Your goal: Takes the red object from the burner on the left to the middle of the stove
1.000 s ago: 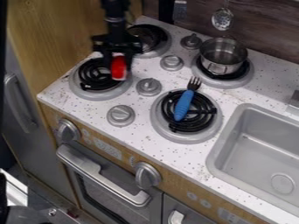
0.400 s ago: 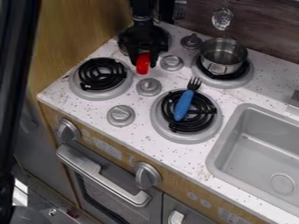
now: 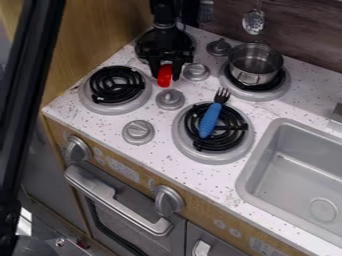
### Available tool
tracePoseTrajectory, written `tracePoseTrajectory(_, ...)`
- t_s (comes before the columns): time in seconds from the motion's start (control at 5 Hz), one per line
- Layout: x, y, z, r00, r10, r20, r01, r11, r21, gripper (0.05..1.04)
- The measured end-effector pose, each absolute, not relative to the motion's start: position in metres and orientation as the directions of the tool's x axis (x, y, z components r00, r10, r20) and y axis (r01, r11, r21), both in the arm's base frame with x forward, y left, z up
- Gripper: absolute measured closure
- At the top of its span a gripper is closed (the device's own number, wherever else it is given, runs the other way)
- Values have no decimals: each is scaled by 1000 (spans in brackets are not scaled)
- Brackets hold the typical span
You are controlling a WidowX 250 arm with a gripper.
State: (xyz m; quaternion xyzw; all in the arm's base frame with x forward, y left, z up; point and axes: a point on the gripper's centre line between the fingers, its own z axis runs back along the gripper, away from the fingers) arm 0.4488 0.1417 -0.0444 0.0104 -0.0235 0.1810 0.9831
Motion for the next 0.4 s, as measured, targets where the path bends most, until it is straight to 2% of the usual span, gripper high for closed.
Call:
tracePoseTrajectory(0.2,441,137,-55,939,344,28,-345,938,22,178)
tracePoseTrajectory(0.4,430,127,-43,945,325,29,-326,945,25,85)
